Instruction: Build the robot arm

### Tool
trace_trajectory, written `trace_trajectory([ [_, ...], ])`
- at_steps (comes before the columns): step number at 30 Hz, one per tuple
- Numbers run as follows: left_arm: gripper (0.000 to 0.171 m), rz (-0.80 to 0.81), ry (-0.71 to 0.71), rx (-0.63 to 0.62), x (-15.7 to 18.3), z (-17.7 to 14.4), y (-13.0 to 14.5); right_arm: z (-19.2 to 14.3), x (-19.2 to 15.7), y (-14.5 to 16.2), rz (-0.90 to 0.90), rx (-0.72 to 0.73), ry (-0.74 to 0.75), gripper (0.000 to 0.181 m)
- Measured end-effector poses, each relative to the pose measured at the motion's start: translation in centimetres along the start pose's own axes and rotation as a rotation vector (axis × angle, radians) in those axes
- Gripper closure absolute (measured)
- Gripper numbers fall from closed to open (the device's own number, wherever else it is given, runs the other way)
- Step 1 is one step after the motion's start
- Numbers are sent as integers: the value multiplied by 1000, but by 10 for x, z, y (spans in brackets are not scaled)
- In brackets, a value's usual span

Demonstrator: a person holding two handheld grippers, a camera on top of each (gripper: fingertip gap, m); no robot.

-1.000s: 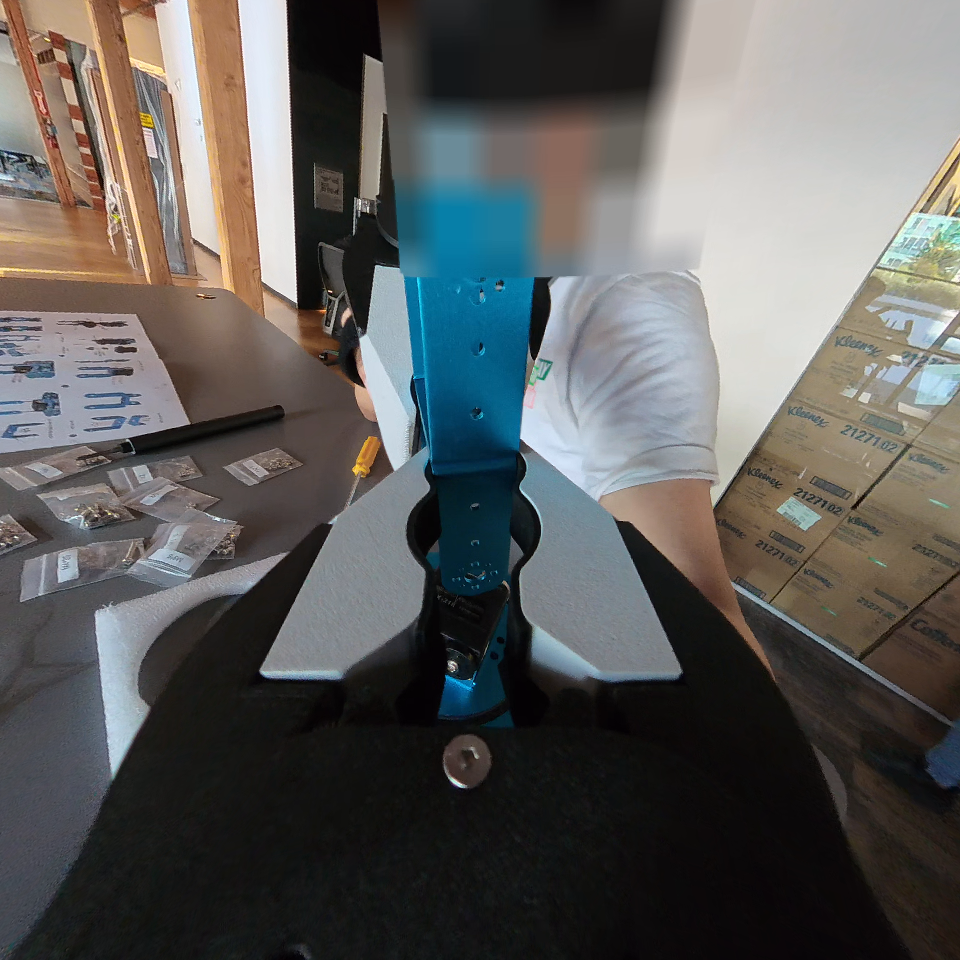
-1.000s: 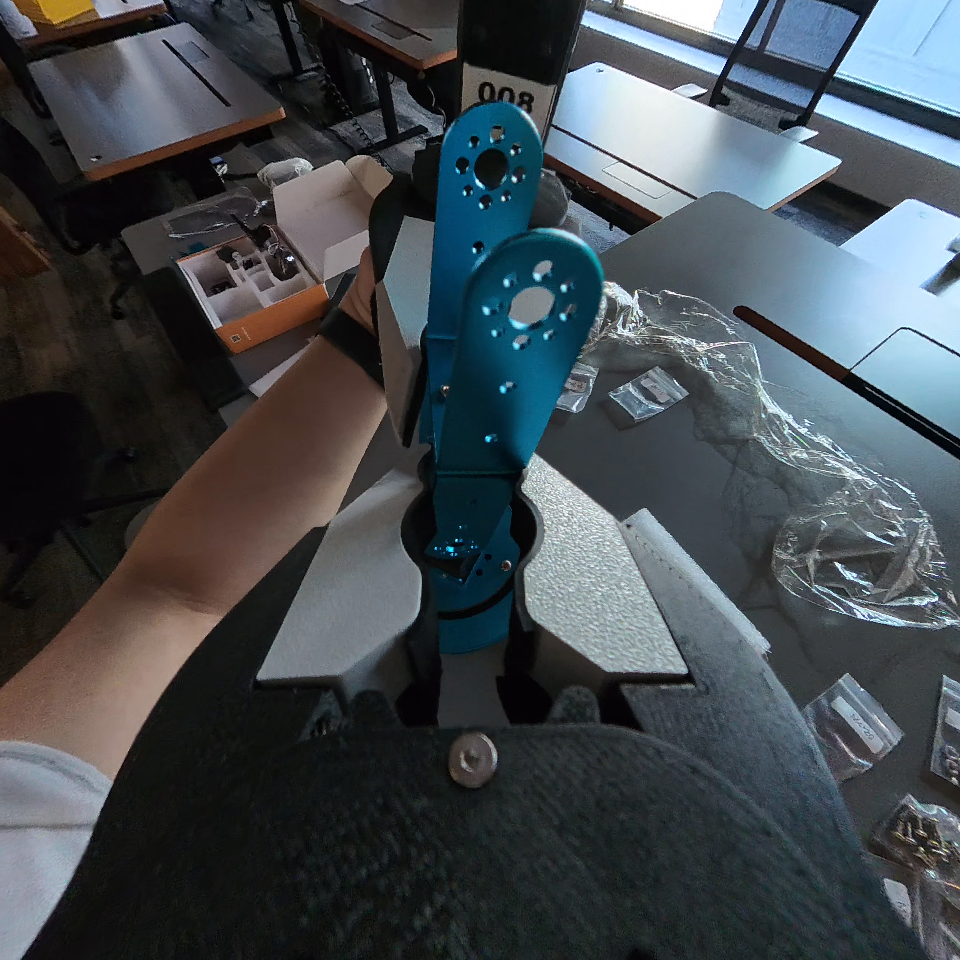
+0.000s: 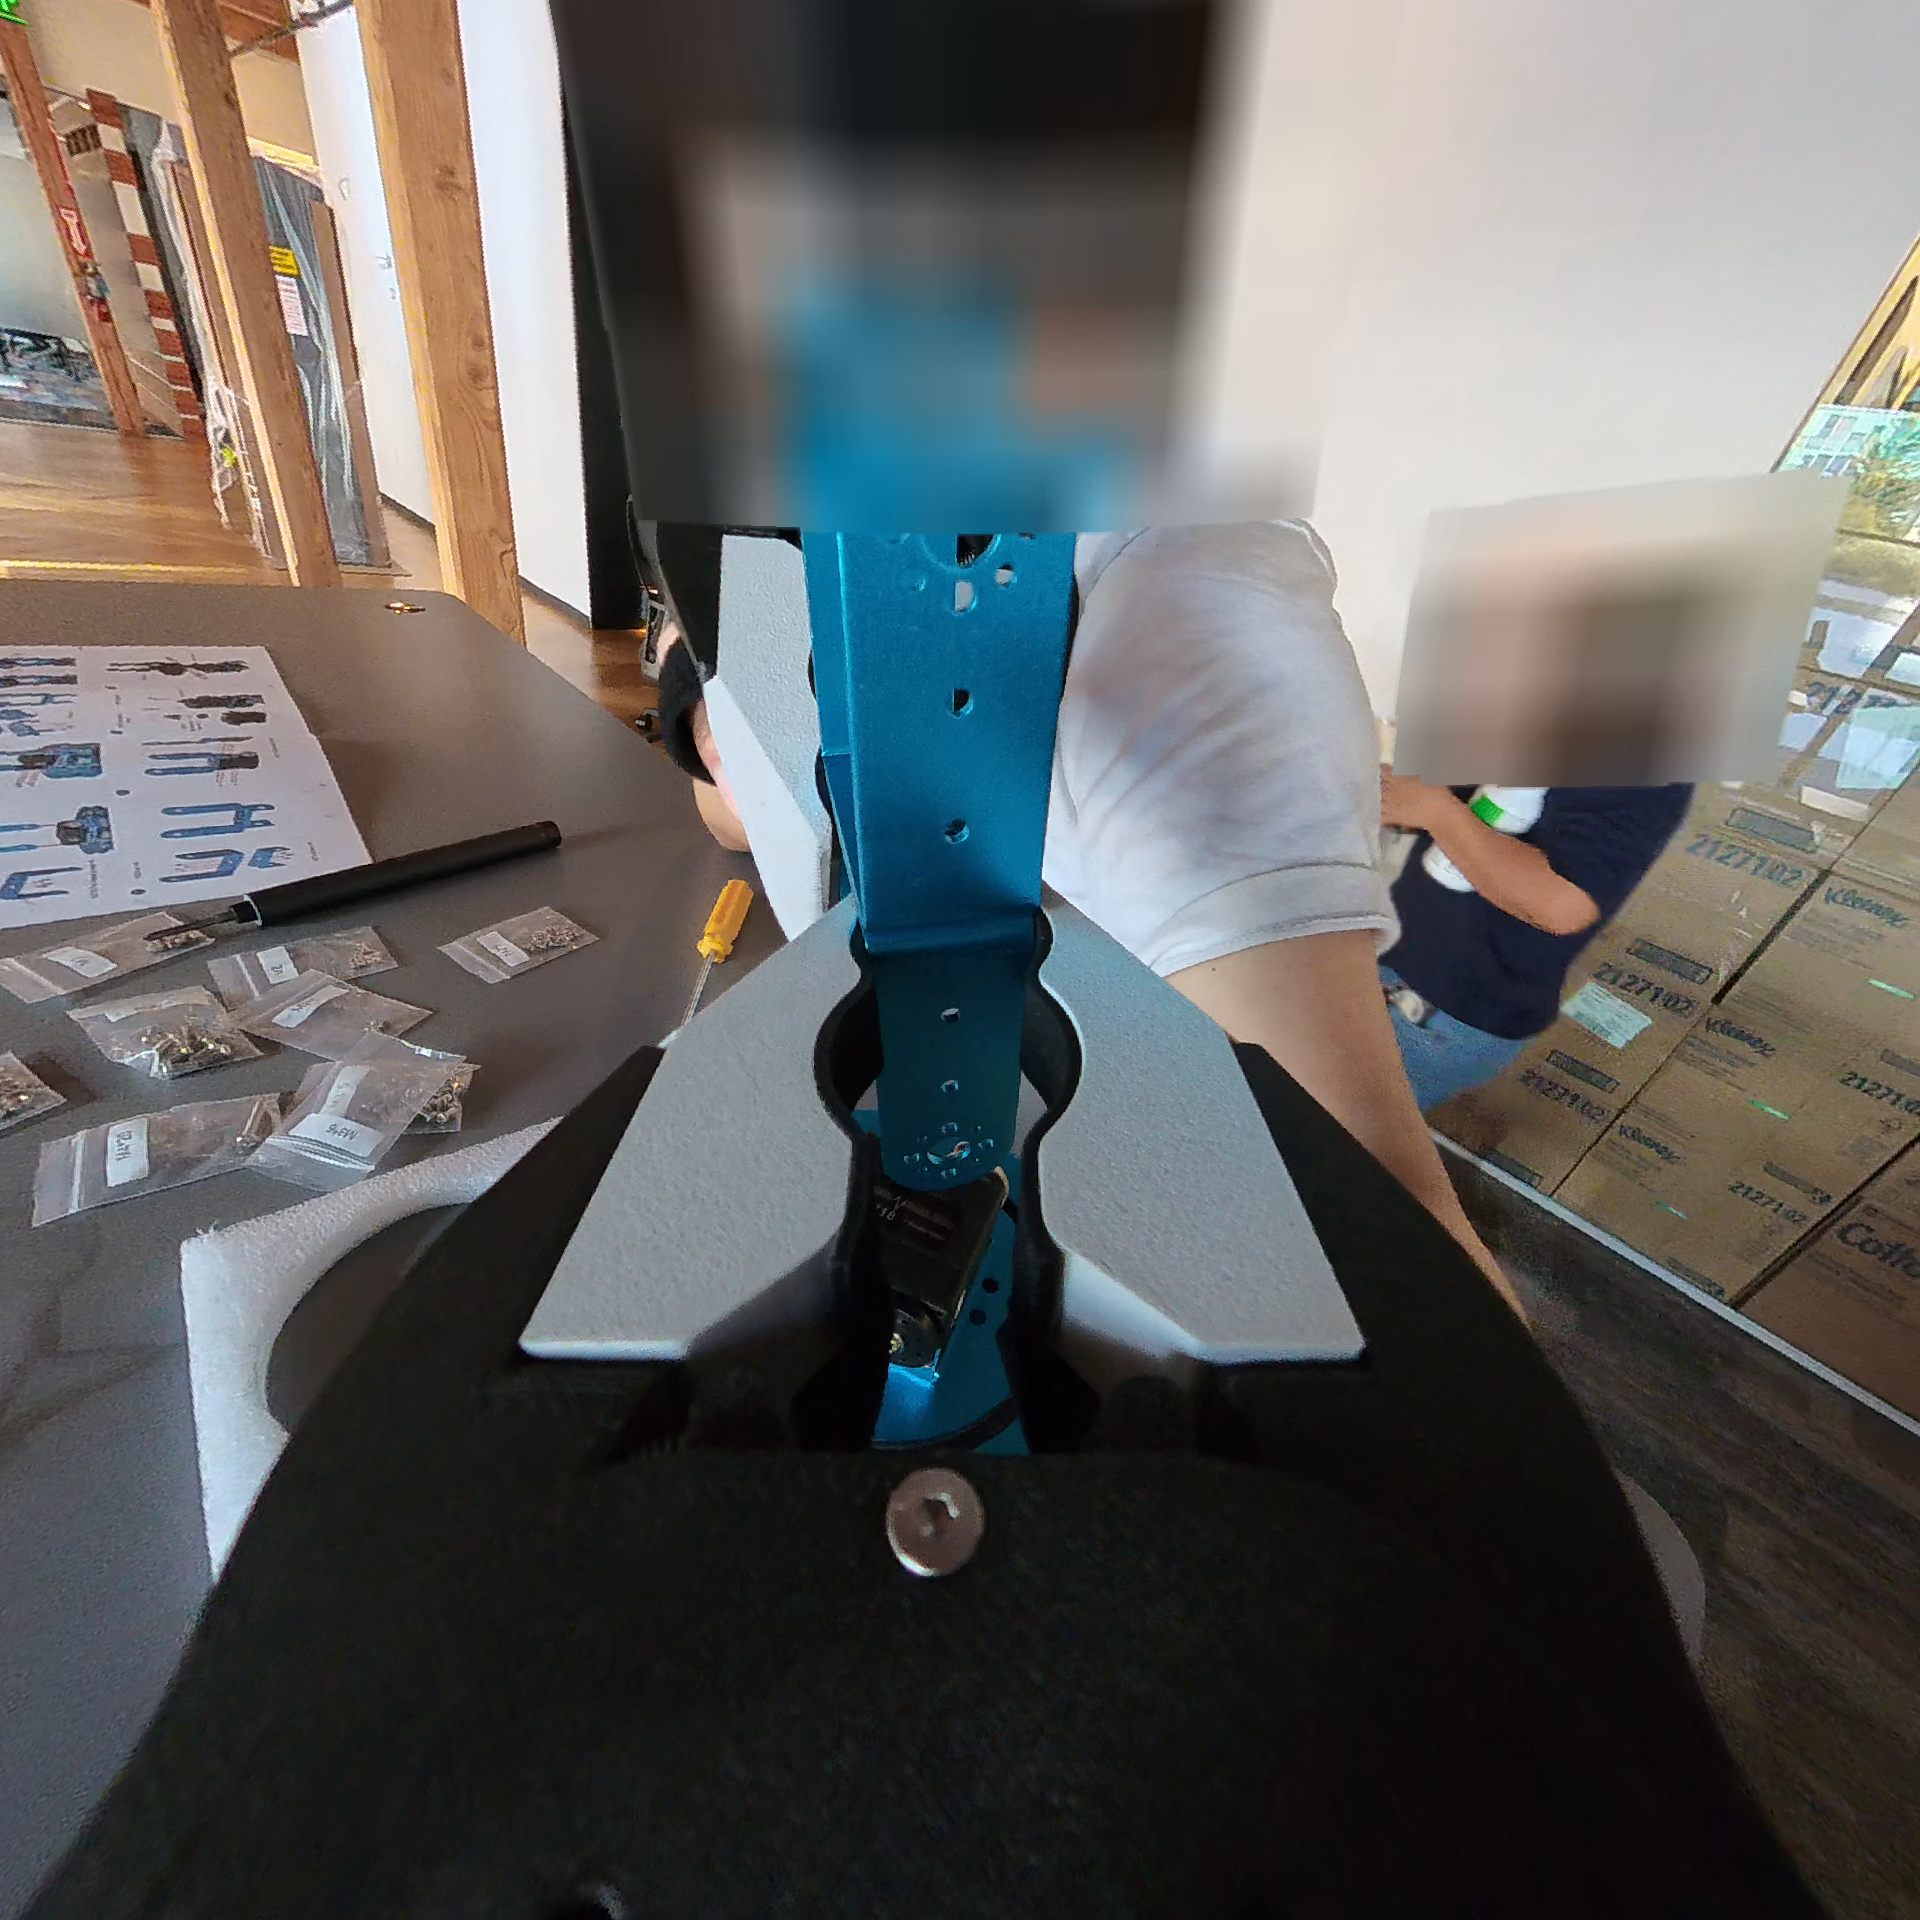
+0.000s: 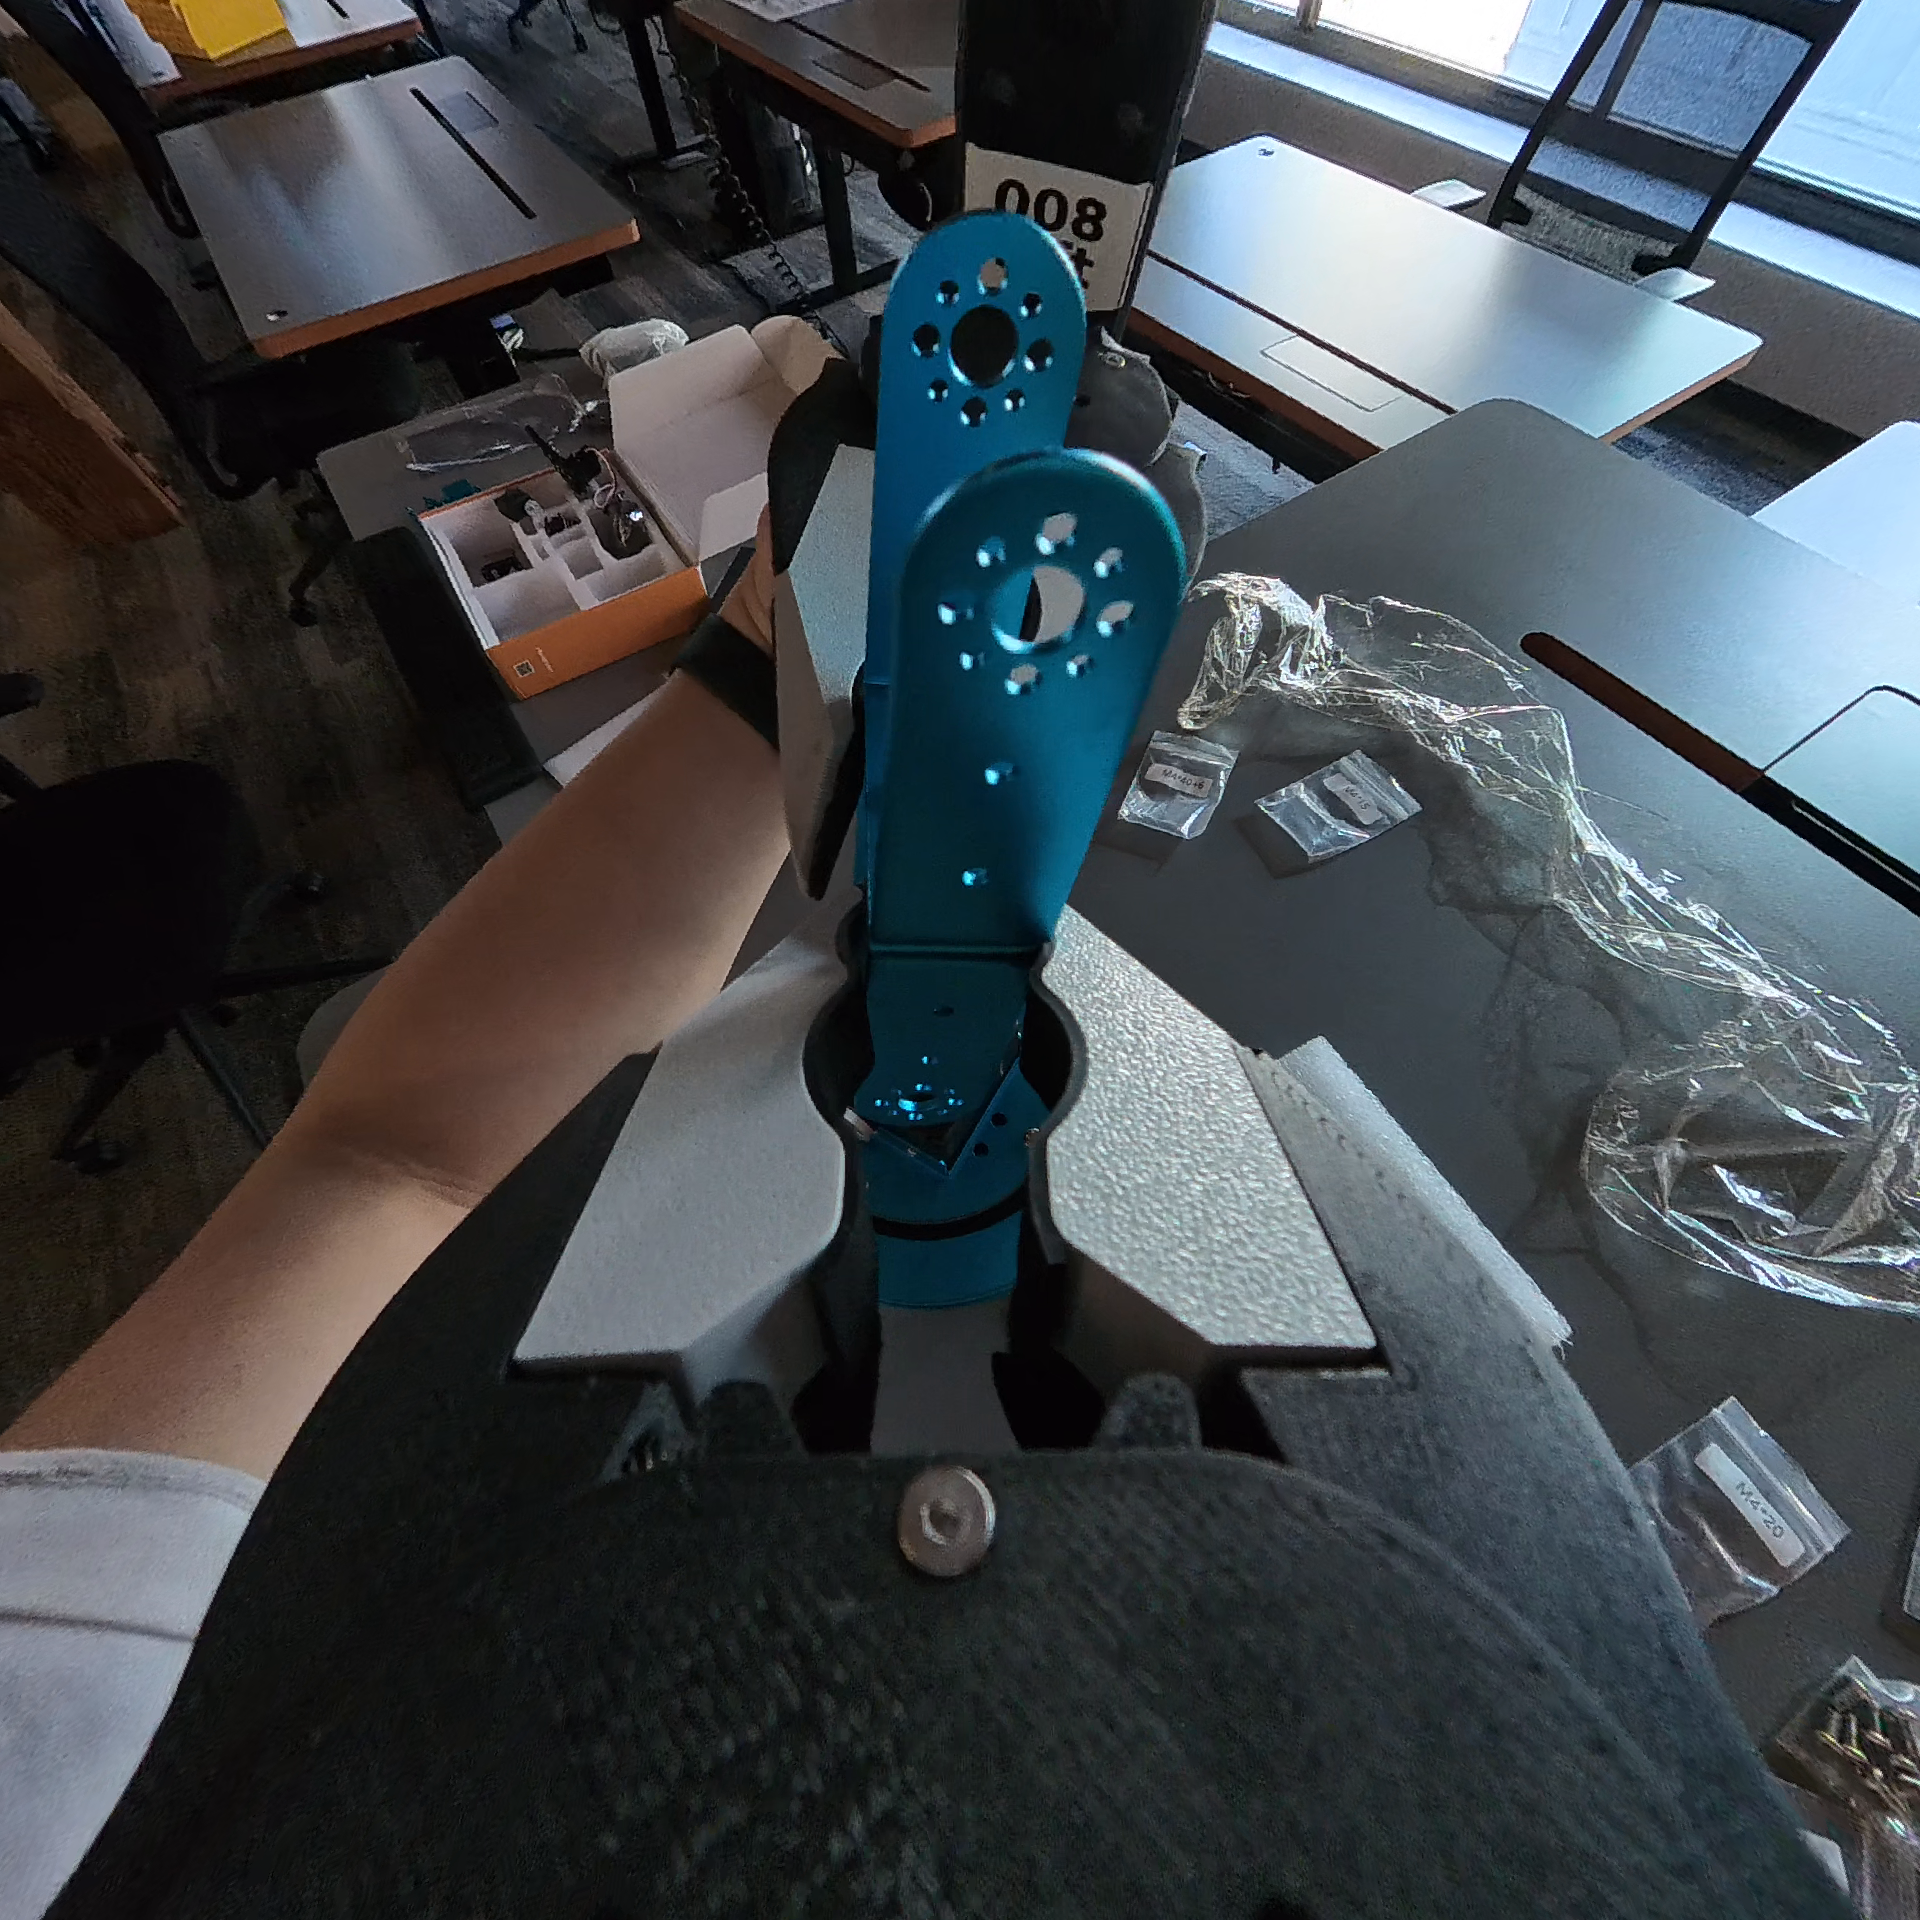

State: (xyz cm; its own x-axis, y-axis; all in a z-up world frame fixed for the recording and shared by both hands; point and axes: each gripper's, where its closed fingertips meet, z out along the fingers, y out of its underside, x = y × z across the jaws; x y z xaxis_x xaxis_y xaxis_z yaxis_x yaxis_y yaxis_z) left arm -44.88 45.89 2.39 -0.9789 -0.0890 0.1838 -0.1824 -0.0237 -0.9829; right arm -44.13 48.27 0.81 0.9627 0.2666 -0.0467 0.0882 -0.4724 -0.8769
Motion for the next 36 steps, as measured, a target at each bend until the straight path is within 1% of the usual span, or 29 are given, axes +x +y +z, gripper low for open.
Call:
trace_trajectory([
  [11,152,-18,-15,-12,-6,2,-5,-3,6,-2,54,-7,-57,160],
  [22,152,-6,-39,-29,0,1,-2,1,0,-2,39,5,-67,159],
  [30,152,0,-50,-19,1,0,-3,3,-1,-3,42,15,-92,160],
  [33,152,-2,-60,4,-3,-1,-8,1,3,-6,45,26,-106,160],
  [36,152,1,-101,26,-11,-1,-17,-3,11,-13,41,48,-138,160],
])
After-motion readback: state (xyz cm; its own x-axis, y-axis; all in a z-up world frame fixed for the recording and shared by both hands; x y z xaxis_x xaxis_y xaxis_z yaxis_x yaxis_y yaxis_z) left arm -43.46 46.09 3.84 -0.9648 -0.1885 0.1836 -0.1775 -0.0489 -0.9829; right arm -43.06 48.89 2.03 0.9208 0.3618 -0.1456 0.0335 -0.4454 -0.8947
